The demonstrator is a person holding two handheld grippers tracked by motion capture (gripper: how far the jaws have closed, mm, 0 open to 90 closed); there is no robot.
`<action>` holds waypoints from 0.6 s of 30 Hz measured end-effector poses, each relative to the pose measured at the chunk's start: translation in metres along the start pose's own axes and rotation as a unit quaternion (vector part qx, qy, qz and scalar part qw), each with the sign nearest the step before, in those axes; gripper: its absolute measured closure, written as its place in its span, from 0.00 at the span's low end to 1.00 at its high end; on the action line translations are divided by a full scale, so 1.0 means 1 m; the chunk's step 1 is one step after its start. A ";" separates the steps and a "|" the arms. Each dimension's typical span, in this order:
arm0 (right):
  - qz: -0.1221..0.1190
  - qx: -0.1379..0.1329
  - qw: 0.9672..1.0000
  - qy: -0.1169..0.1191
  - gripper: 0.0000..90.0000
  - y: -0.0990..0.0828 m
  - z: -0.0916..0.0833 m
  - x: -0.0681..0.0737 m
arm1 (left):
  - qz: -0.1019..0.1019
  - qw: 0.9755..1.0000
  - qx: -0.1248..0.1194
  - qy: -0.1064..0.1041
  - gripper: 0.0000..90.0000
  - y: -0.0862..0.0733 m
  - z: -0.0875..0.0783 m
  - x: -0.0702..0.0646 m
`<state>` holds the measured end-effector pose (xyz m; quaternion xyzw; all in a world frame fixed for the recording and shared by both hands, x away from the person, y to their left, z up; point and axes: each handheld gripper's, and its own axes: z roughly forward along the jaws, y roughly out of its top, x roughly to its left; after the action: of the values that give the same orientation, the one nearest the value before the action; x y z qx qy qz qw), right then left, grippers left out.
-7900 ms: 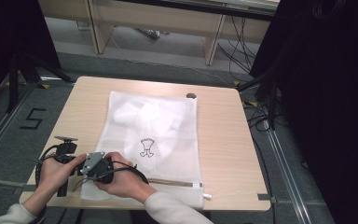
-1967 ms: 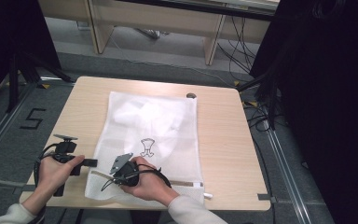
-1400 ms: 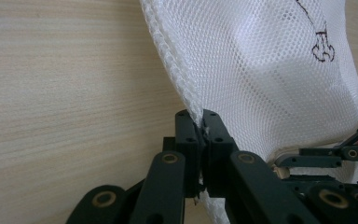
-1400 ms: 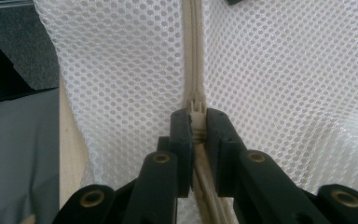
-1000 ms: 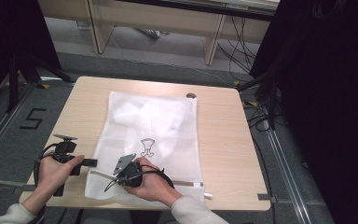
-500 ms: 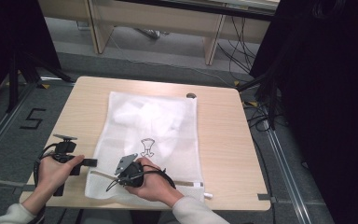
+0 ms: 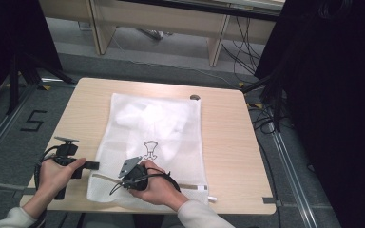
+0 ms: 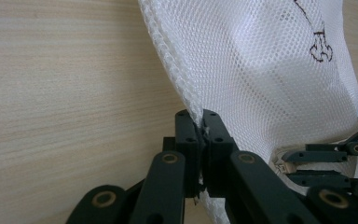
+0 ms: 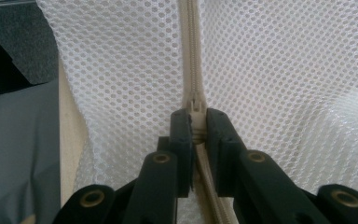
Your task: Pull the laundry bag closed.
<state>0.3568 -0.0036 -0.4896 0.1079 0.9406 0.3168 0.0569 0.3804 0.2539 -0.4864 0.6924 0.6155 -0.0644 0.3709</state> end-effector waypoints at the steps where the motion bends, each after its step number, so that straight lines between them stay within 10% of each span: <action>1: 0.000 0.001 1.000 0.000 0.92 0.000 0.000 0.000 | -0.001 1.000 0.000 0.000 0.96 0.000 0.000 0.000; 18: 0.005 0.005 1.000 0.000 0.92 -0.006 -0.003 -0.003 | 0.001 1.000 0.001 0.000 0.96 0.000 0.000 0.000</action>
<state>0.3577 -0.0107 -0.4909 0.1132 0.9415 0.3128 0.0544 0.3806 0.2538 -0.4868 0.6930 0.6149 -0.0647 0.3708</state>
